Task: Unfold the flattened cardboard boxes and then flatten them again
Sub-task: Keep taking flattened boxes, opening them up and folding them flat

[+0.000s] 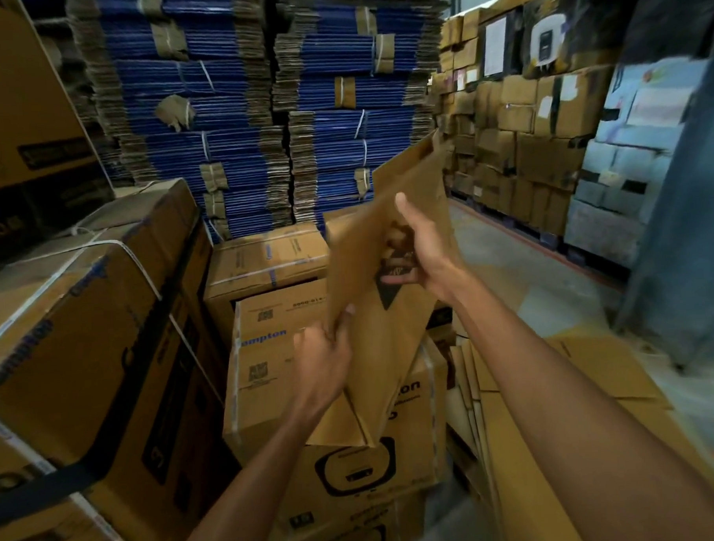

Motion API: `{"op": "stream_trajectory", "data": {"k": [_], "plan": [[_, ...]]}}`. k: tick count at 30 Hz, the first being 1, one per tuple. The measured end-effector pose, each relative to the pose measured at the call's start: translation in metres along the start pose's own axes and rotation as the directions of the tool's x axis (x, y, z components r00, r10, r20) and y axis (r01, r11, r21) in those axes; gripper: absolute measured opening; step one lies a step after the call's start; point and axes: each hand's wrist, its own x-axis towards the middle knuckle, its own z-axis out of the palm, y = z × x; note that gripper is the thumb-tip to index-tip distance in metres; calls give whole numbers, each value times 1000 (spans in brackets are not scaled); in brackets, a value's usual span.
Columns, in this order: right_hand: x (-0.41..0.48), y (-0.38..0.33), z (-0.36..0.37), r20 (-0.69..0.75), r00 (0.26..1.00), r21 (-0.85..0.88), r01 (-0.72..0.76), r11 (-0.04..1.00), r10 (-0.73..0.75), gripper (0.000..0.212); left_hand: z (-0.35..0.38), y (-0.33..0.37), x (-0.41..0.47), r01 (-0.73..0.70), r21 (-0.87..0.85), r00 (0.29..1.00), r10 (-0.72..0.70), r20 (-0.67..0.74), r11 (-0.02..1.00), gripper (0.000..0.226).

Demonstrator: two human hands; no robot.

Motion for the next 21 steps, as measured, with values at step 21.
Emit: {"op": "stream_trajectory", "data": {"k": [21], "plan": [[-60,131,3,12,1000,792,-5,611,-8,34,-10,-5,19,260,-887,607,-779,-157,381,29]]}}
